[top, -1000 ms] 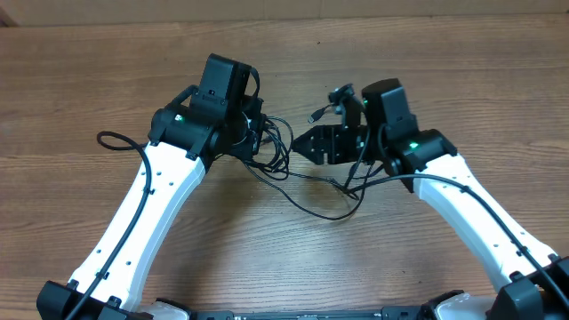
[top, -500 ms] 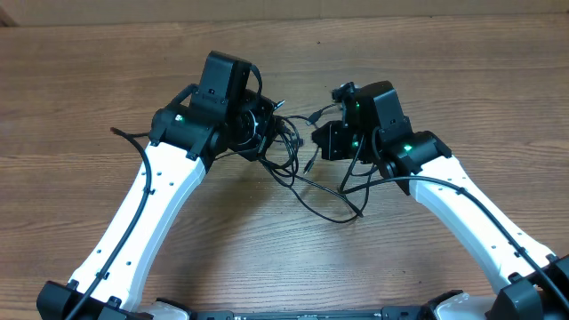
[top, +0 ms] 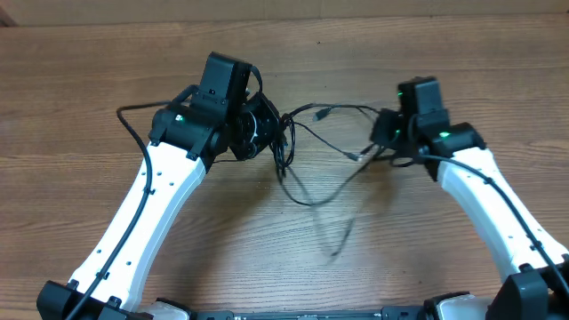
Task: Untangle cables
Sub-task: 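Pull the right gripper far right, stretching the cable out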
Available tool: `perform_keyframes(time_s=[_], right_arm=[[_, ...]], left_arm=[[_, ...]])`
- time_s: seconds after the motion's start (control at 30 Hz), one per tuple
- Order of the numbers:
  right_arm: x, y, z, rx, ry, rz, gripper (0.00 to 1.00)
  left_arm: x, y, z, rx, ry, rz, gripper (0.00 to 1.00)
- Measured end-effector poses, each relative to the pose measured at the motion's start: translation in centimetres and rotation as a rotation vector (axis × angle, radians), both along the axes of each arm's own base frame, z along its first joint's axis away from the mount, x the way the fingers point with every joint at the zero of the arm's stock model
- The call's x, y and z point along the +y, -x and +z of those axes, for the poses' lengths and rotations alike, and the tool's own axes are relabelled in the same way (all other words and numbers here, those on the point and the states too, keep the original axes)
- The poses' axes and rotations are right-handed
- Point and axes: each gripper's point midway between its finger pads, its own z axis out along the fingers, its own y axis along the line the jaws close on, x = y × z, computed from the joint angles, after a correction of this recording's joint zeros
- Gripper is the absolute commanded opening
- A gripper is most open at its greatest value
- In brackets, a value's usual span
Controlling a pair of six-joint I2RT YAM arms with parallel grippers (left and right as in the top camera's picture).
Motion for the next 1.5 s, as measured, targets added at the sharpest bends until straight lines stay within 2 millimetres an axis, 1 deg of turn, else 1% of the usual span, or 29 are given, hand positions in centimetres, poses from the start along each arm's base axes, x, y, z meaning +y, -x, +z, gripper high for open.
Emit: perform_keyframes(time_s=[0.13, 0.23, 0.37, 0.43, 0.47, 0.5, 0.6, 0.63, 0.77, 0.87, 0.9, 0.93, 1.0, 1.07, 1.13, 1.17, 1.27, 1.4, 1.5], right_arm=[[-3.5, -0.1, -0.3, 0.023, 0.013, -0.097, 0.04], [-5.5, -0.1, -0.4, 0.028, 0.023, -0.156, 0.04], [-9.0, 0.1, -0.5, 0.039, 0.054, -0.274, 0.04], [-11.2, 0.4, -0.6, 0.044, 0.079, -0.347, 0.04], [-13.2, 0.6, -0.5, 0.043, 0.096, -0.407, 0.04], [-13.5, 0.7, -0.5, 0.043, 0.1, -0.415, 0.04], [-16.7, 1.3, -0.5, 0.044, 0.111, -0.519, 0.04], [-18.2, 1.6, -0.4, 0.045, 0.115, -0.563, 0.04], [-22.3, 2.9, -0.3, 0.043, 0.112, -0.694, 0.04], [-25.1, 4.1, -0.5, 0.047, 0.106, -0.791, 0.04], [-26.3, 4.8, -0.8, 0.057, 0.1, -0.833, 0.04], [-26.9, 5.1, -1.0, 0.062, 0.097, -0.852, 0.04], [-28.6, 6.1, -2.0, 0.093, 0.079, -0.909, 0.04], [-29.5, 6.7, -3.0, 0.121, 0.06, -0.941, 0.04], [-30.2, 7.3, -4.2, 0.155, 0.042, -0.963, 0.04], [-30.4, 7.5, -4.8, 0.17, 0.036, -0.971, 0.04], [-30.8, 7.9, -6.3, 0.21, 0.01, -0.987, 0.04], [-30.6, 7.7, -7.0, 0.22, -0.02, -0.982, 0.04], [-30.6, 7.4, -7.1, 0.212, -0.032, -0.979, 0.04]], left_arm=[[0.0, 0.0, 0.0, -0.077, -0.057, -0.119, 0.04], [0.0, 0.1, 0.0, -0.122, -0.09, -0.187, 0.04], [0.2, 0.0, -0.1, -0.156, -0.128, -0.236, 0.04], [0.5, 0.1, -0.4, -0.157, -0.15, -0.24, 0.04], [0.7, 0.1, -0.5, -0.157, -0.166, -0.241, 0.04], [1.0, 0.1, -0.6, -0.156, -0.179, -0.24, 0.04], [1.9, 0.1, -1.2, -0.142, -0.231, -0.222, 0.04], [2.3, 0.2, -1.4, -0.135, -0.254, -0.213, 0.05], [4.2, 0.0, -2.0, -0.114, -0.328, -0.167, 0.05], [6.5, -0.4, -2.3, -0.089, -0.373, -0.11, 0.04], [7.7, -0.6, -2.5, -0.076, -0.39, -0.078, 0.04], [8.2, -0.7, -2.5, -0.072, -0.396, -0.066, 0.04], [10.4, -1.1, -2.7, -0.048, -0.412, -0.007, 0.04], [12.5, -1.3, -2.8, -0.025, -0.424, 0.052, 0.05], [14.7, -1.6, -2.9, -0.006, -0.434, 0.113, 0.05], [15.5, -1.6, -2.9, 0.0, -0.438, 0.134, 0.04], [18.6, -1.6, -3.1, 0.031, -0.452, 0.214, 0.04], [22.9, -0.8, -3.4, 0.087, -0.463, 0.329, 0.04], [25.5, -0.2, -3.5, 0.117, -0.474, 0.398, 0.04]])
